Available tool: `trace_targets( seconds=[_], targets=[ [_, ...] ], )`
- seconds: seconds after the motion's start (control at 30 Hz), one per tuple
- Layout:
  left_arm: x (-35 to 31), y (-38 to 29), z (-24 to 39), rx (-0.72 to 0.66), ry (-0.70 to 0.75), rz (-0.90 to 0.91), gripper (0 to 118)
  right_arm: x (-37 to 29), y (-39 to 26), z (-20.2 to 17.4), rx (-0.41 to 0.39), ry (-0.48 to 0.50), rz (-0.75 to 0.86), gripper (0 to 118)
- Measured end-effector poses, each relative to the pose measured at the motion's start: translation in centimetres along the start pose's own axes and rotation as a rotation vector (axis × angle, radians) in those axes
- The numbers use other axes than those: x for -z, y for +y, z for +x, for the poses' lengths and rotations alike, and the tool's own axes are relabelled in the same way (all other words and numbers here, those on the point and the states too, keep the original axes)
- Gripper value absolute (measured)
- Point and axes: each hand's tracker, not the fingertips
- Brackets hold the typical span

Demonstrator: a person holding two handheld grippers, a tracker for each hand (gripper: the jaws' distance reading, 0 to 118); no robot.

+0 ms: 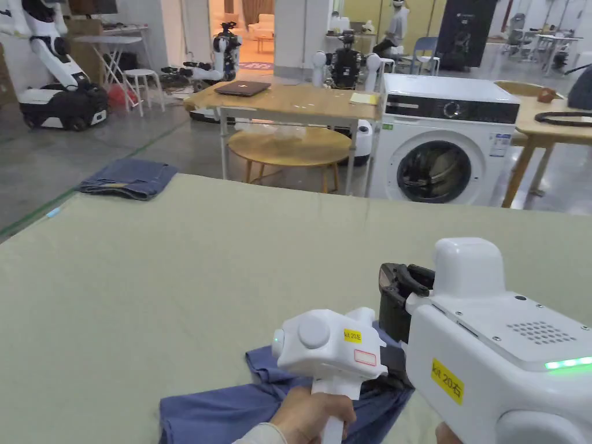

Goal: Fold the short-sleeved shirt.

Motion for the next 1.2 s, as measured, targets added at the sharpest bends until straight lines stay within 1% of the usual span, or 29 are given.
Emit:
trace_targets(
  seconds=[0.07, 0.13, 0.2, 0.27, 0.3, 0.33, 0.37, 0.43, 0.47, 0.5, 0.57, 0.6, 0.63, 0.67, 0.7, 0.73, 0.77, 0.8, 0.83, 0.9, 0.97, 1.03, 1.1, 1.13, 1.2],
  targets=[
    [4.6, -2.0, 3.3, 0.071, -0.027, -0.069, 0, -1.5, -0.3, 2.3, 0.022, -0.053, 0.009, 0],
    [7.6, -4.0, 4.9, 0.1, -0.07, -0.12, 0, -2.8, -0.7, 4.4, 0.037, -0.096, 0.008, 0],
    [9.6, -6.2, 6.1, 0.122, -0.088, -0.173, 0, -3.6, -1.1, 6.0, 0.07, -0.128, 0.002, 0],
    [11.1, -7.7, 5.2, 0.092, -0.069, -0.219, 0, -4.2, -1.7, 7.1, 0.086, -0.143, -0.004, 0],
    [11.1, -8.2, 4.3, 0.002, -0.064, -0.208, 0, -4.2, -2.1, 7.5, 0.09, -0.153, -0.009, 0],
    [11.6, -7.6, 1.8, -0.058, -0.095, -0.199, 2, -4.3, -2.4, 7.8, 0.088, -0.159, -0.012, 0],
    [10.6, -7.6, 0.9, -0.154, -0.163, -0.145, 21, -4.5, -2.6, 8.0, 0.085, -0.167, -0.017, 0],
    [7.5, -7.3, -0.5, -0.321, -0.243, -0.064, 82, -4.5, -3.0, 8.6, 0.092, -0.178, -0.027, 0],
    [4.2, -7.5, 0.9, -0.362, -0.272, -0.027, 86, -4.4, -3.3, 8.9, 0.103, -0.181, -0.033, 0],
    [1.6, -7.0, 1.1, -0.392, -0.317, 0.02, 86, -4.3, -3.5, 9.2, 0.108, -0.181, -0.037, 0],
    [-4.6, -6.2, 1.2, -0.244, -0.251, 0.117, 86, -3.7, -4.0, 9.6, 0.101, -0.195, -0.051, 0],
    [-8.0, -5.8, 2.1, -0.169, -0.158, 0.165, 86, -3.3, -4.3, 9.8, 0.094, -0.203, -0.058, 0],
    [-10.8, -5.6, 2.7, -0.078, -0.01, 0.189, 81, -2.8, -4.7, 9.9, 0.088, -0.207, -0.071, 0],
    [-13.9, -5.8, 3.5, 0.063, 0.176, 0.242, 56, -2.2, -5.2, 10.0, 0.09, -0.212, -0.099, 0],
    [-16.3, -6.5, 4.4, 0.185, 0.354, 0.28, 17, -1.6, -5.7, 10.1, 0.089, -0.208, -0.115, 0],
    [-18.0, -6.6, 3.8, 0.251, 0.529, 0.306, 0, -1.2, -6.3, 10.1, 0.086, -0.202, -0.121, 0],
    [-20.0, -8.0, 3.7, 0.275, 0.651, 0.387, 0, -0.8, -6.9, 10.0, 0.084, -0.207, -0.141, 0],
    [-21.8, -8.8, 3.3, 0.296, 0.713, 0.465, 0, -0.6, -7.4, 9.9, 0.085, -0.209, -0.157, 0],
    [-23.5, -9.5, 2.9, 0.283, 0.746, 0.431, 0, -0.4, -7.8, 9.8, 0.089, -0.203, -0.165, 0],
    [-26.3, -11.1, 2.4, 0.295, 0.838, 0.484, 0, 0.1, -8.4, 9.7, 0.098, -0.198, -0.195, 0],
    [-28.1, -11.9, 1.2, 0.269, 0.86, 0.457, 0, 0.6, -8.9, 9.5, 0.099, -0.19, -0.201, 0],
    [-29.2, -12.1, -0.4, 0.251, 0.83, 0.443, 0, 0.8, -9.0, 8.9, 0.104, -0.177, -0.209, 0],
    [-29.2, -12.5, -2.3, 0.234, 0.843, 0.357, 0, 0.9, -9.0, 8.1, 0.096, -0.152, -0.211, 0],
    [-29.1, -12.8, -3.2, 0.236, 0.846, 0.365, 0, 1.0, -9.0, 7.8, 0.09, -0.145, -0.213, 0],
    [-28.1, -13.1, -5.3, 0.241, 0.909, 0.318, 0, 1.2, -9.0, 7.4, 0.098, -0.118, -0.221, 0]
  ],
)
